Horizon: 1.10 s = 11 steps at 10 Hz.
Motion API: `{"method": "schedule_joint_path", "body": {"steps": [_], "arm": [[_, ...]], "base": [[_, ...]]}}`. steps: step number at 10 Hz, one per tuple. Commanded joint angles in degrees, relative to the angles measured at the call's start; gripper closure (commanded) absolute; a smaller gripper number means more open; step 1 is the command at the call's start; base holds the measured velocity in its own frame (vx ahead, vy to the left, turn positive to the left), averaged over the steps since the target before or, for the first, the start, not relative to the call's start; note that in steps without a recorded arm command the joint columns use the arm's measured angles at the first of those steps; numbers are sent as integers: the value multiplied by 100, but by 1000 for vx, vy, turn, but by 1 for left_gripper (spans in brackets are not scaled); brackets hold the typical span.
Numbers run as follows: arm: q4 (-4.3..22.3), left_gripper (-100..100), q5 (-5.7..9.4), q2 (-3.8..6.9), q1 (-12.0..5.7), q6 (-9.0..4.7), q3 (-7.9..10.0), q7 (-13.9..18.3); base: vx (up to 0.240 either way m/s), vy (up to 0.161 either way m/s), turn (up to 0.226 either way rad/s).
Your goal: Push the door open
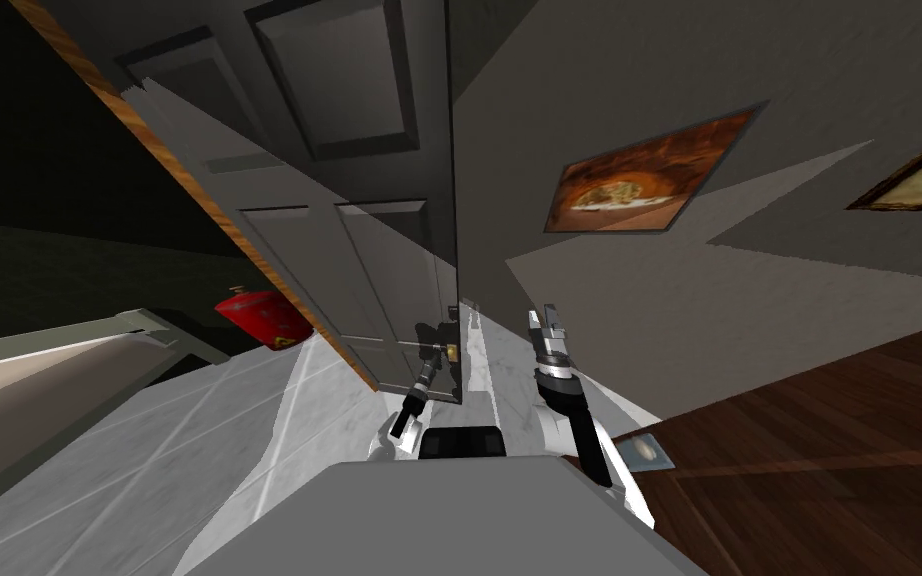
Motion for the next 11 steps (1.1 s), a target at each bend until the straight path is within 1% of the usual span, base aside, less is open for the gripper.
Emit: {"method": "schedule_joint_path", "body": {"steps": [1, 2, 3, 5, 6, 7, 8, 9, 10, 11], "arm": [[69, -100, 216, -17, -47, -11, -50, -194], [89, -100, 300, -30, -65, -11, -70, -266], [131, -100, 479, -73, -102, -9, -112, -419], [175, -100, 662, -135, -141, -8, -155, -576], [218, -100, 843, -214, -178, -7, -197, -730], [238, -100, 929, -260, -196, -6, -217, -803], [276, -100, 1088, -358, -230, -5, -254, -939], [293, -100, 1159, -408, -245, -5, -271, -1000], [321, -100, 1277, -505, -269, -4, -299, -1101], [341, -100, 1361, -584, -287, -4, -318, -1172]], "base": [[-110, 68, 2], [-134, 75, 4], [-135, 58, 3], [-109, 35, 5], [-122, 34, 5], [-125, 15, 6], [-150, -39, 3], [-133, -45, 9], [-112, -60, 4], [-148, -116, 3]]}}
